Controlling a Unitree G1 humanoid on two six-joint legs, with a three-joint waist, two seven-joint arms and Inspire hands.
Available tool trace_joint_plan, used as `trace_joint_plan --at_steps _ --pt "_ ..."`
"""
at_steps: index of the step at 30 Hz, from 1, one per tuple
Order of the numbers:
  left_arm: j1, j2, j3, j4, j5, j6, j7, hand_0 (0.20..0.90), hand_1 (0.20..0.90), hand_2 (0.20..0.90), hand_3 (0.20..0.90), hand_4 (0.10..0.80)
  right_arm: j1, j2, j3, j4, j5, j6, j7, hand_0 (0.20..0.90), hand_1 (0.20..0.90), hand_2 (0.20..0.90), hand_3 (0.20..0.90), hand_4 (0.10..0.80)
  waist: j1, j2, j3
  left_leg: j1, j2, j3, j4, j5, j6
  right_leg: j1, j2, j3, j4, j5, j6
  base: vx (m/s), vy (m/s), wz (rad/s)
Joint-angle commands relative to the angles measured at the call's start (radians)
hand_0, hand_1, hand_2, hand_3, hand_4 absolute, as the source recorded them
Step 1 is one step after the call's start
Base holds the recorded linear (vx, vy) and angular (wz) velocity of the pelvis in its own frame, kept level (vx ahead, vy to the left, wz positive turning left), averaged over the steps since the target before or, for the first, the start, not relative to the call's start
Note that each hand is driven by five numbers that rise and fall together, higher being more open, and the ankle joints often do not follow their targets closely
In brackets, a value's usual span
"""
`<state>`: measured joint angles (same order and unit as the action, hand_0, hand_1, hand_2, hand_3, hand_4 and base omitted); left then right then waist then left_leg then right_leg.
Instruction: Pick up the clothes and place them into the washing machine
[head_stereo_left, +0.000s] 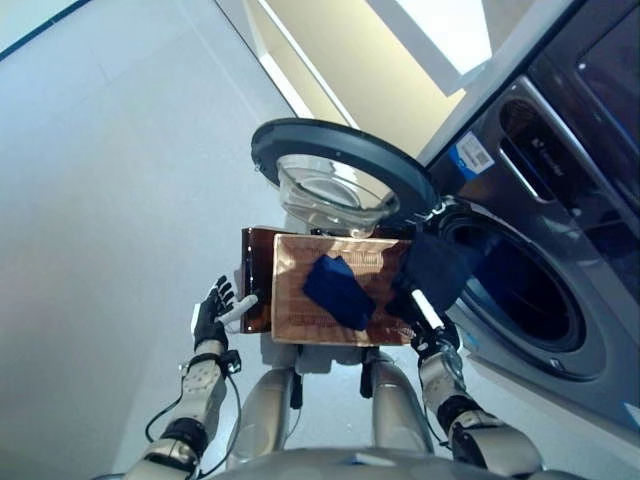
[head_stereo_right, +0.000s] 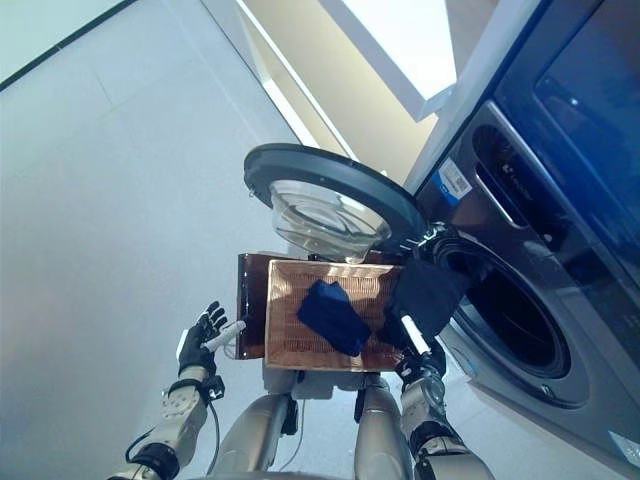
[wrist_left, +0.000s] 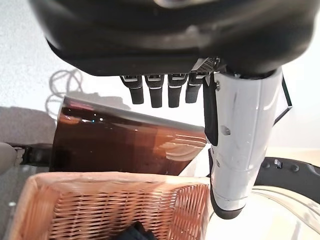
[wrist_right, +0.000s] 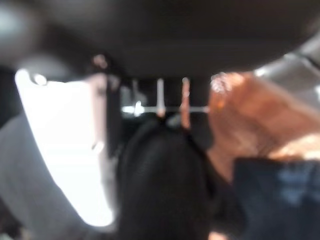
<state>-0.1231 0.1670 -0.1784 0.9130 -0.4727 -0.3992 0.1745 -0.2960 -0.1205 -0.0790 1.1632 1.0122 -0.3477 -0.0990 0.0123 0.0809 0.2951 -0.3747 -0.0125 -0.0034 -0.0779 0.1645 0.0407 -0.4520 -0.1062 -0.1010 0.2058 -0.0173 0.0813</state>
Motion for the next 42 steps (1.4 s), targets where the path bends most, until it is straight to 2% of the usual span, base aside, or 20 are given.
trace_joint_plan --at_steps 1,7,12,17,23,27,29,35,42 --pt "-0.041 -0.006 0.001 -0.014 -0.035 -0.075 0.019 0.9 0.9 0.9 0.9 0.8 -0.031 -0.006 -0.068 -0.053 0.143 -0.122 -0.001 0.2 0.2 0.2 0.2 0.3 0.002 0.014 0.022 0.018 -0.071 0.029 0.016 -0.088 -0.016 -0.004 0.034 -0.025 -0.062 0.04 -0.046 -0.012 0.021 -0.03" --pt "-0.019 -0.006 -0.016 -0.036 -0.047 -0.078 0.023 0.9 0.9 0.9 0.9 0.8 -0.091 -0.024 -0.148 -0.051 0.235 -0.168 -0.035 0.2 0.2 0.2 0.2 0.3 0.007 0.038 0.026 0.002 -0.075 0.033 0.018 -0.083 -0.012 -0.024 0.034 -0.017 -0.055 0.044 -0.048 -0.005 0.003 -0.01" --pt "-0.004 0.002 -0.028 -0.033 -0.05 -0.075 0.017 0.9 0.9 0.9 0.9 0.8 -0.147 -0.077 -0.219 -0.017 0.299 -0.194 -0.063 0.2 0.2 0.2 0.2 0.3 0.013 0.053 0.016 -0.006 -0.076 0.031 0.013 -0.081 -0.013 -0.034 0.034 -0.016 -0.057 0.043 -0.047 0.0 0.0 -0.01" --pt "0.011 0.014 -0.029 -0.057 -0.046 -0.071 0.007 0.9 0.9 0.9 0.9 0.8 -0.203 -0.154 -0.272 0.022 0.317 -0.204 -0.094 0.2 0.2 0.2 0.2 0.3 0.025 0.076 0.009 -0.016 -0.082 0.029 0.006 -0.076 -0.014 -0.051 0.032 -0.015 -0.05 0.041 -0.048 0.0 0.0 0.0" --pt "0.035 0.026 -0.047 -0.087 -0.051 -0.071 -0.019 0.9 0.9 0.9 0.9 0.8 -0.303 -0.296 -0.333 0.027 0.333 -0.223 -0.125 0.2 0.2 0.2 0.2 0.3 0.039 0.119 0.009 -0.032 -0.089 0.028 -0.007 -0.071 -0.02 -0.078 0.028 -0.003 -0.04 0.032 -0.047 0.0 0.0 0.0" --pt "0.041 0.026 -0.058 -0.087 -0.056 -0.069 -0.025 0.9 0.9 0.9 0.9 0.8 -0.328 -0.345 -0.357 0.036 0.338 -0.237 -0.148 0.2 0.2 0.2 0.2 0.3 0.043 0.132 0.005 -0.04 -0.091 0.028 -0.009 -0.071 -0.022 -0.086 0.027 -0.003 -0.035 0.029 -0.047 0.0 0.0 0.0" --pt "0.05 0.027 -0.065 -0.096 -0.06 -0.069 -0.03 0.9 0.9 0.9 0.9 0.8 -0.358 -0.408 -0.381 0.057 0.338 -0.245 -0.172 0.2 0.2 0.2 0.2 0.3 0.046 0.148 0.0 -0.054 -0.092 0.025 -0.009 -0.063 -0.024 -0.104 0.027 -0.002 -0.029 0.035 -0.049 0.006 0.001 0.02" --pt "0.06 0.042 -0.069 -0.121 -0.058 -0.068 -0.028 0.9 0.9 0.9 0.9 0.8 -0.429 -0.519 -0.395 0.088 0.33 -0.258 -0.227 0.2 0.2 0.2 0.2 0.3 0.058 0.178 -0.007 -0.078 -0.094 0.027 -0.009 -0.058 -0.028 -0.142 0.024 0.005 -0.005 0.026 -0.053 0.0 0.0 0.0" --pt "0.06 0.047 -0.076 -0.138 -0.063 -0.069 -0.028 0.9 0.9 0.9 0.9 0.8 -0.475 -0.596 -0.394 0.083 0.329 -0.266 -0.241 0.2 0.2 0.2 0.2 0.3 0.057 0.188 -0.007 -0.103 -0.095 0.028 -0.009 -0.054 -0.031 -0.183 0.024 0.013 0.02 0.022 -0.054 -0.002 0.0 -0.01"
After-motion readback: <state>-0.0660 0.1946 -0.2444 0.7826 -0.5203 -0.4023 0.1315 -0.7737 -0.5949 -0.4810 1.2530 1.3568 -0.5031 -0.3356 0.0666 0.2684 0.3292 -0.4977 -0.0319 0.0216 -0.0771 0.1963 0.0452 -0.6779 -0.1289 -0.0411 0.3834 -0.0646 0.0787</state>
